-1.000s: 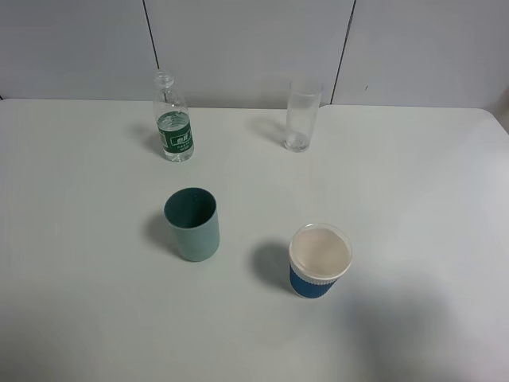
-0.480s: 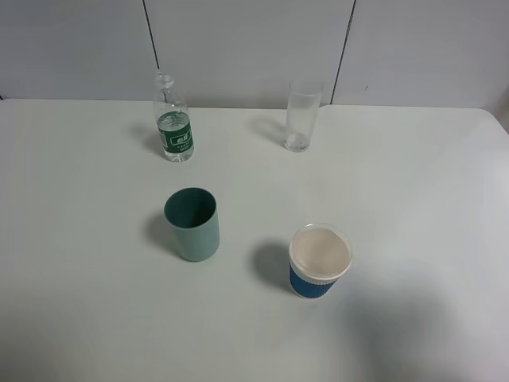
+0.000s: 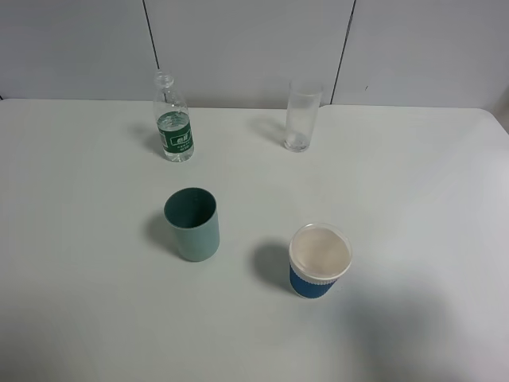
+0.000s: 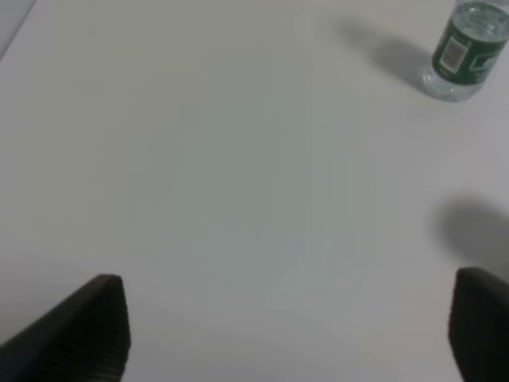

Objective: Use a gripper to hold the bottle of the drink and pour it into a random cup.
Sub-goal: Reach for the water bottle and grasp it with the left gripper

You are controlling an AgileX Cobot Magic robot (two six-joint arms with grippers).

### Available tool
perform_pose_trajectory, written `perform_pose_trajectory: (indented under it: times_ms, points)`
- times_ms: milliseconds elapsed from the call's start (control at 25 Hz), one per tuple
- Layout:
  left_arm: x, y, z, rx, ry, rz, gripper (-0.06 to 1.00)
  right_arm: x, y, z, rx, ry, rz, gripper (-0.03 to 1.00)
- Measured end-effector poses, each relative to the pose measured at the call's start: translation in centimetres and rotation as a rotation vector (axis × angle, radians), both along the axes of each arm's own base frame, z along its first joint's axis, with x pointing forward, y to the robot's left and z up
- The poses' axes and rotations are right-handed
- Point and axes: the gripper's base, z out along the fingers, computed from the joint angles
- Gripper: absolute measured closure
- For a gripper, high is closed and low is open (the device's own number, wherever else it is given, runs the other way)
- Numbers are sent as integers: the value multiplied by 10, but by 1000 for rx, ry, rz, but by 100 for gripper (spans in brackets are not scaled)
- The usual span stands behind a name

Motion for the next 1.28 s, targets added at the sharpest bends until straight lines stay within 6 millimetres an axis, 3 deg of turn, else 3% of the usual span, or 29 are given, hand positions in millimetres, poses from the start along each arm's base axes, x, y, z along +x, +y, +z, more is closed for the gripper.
perform_pose_trajectory:
  times_ms: [1280]
  points:
    - [0,0,0,-6,0,-1,15,0,0,0,0,0,0,23]
